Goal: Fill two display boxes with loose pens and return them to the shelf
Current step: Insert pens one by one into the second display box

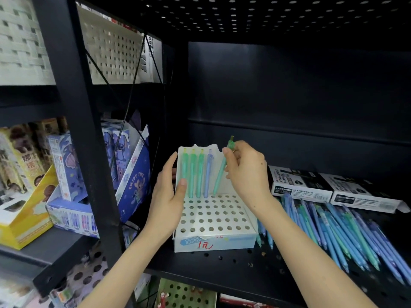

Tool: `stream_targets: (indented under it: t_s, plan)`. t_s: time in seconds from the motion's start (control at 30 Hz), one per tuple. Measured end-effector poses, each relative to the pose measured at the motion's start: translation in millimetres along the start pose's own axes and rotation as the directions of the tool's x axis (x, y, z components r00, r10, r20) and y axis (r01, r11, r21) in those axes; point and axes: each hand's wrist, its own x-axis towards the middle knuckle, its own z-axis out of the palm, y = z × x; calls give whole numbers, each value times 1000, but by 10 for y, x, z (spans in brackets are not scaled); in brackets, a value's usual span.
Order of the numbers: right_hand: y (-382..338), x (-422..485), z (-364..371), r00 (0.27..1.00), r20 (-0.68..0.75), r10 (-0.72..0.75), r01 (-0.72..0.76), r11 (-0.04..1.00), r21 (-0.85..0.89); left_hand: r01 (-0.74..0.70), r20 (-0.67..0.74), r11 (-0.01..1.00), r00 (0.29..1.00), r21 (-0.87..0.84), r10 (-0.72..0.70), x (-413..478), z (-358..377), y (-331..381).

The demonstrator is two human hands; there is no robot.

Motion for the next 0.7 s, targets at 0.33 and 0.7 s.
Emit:
stream_targets:
  t_s: [0.33,0.7]
  plan:
    - [8,-19,114,999,45,24,-22,999,-30,-56,-33,998,998,22,57,31,1,-72]
    - [46,-51,323,981,148,129,-106,982,-154,-13,-55,995,998,97,18,96,3,-63]
